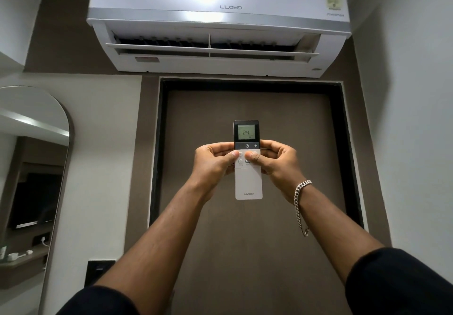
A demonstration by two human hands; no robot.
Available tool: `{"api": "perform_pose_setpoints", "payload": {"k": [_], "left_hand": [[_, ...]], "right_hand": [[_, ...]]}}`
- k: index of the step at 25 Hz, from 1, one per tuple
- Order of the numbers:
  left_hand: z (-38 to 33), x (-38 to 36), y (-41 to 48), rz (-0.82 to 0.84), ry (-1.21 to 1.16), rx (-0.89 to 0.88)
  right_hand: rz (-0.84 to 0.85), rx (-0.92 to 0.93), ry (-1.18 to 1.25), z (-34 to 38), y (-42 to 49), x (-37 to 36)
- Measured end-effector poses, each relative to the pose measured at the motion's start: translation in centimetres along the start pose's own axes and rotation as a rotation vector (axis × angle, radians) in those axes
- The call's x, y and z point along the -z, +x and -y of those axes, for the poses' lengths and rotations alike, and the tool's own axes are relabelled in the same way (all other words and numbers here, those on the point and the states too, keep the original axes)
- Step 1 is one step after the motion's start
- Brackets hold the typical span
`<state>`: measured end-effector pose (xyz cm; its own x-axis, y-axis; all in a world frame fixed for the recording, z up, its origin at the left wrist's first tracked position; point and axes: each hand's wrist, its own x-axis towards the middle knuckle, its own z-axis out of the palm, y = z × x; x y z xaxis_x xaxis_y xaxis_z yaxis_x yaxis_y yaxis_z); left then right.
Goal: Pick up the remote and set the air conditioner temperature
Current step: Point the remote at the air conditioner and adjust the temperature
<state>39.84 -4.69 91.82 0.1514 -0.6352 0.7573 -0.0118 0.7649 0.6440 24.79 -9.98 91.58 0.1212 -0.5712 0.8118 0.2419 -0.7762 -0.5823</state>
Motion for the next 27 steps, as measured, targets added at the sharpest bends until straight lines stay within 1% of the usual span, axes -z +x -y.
{"api": "perform_pose_setpoints", "payload": {"k": [15, 27], "left_hand": [[-0.1, -0.5, -0.4, 0.034, 0.044, -0.049], [-0.1, -0.5, -0.8, 0.032, 0.031, -0.045]], "right_hand": [[0.008, 0.0, 0.032, 0.8, -0.7, 1.0], [0.006, 0.002, 0.004, 0.3, -0.9, 1.0]]}}
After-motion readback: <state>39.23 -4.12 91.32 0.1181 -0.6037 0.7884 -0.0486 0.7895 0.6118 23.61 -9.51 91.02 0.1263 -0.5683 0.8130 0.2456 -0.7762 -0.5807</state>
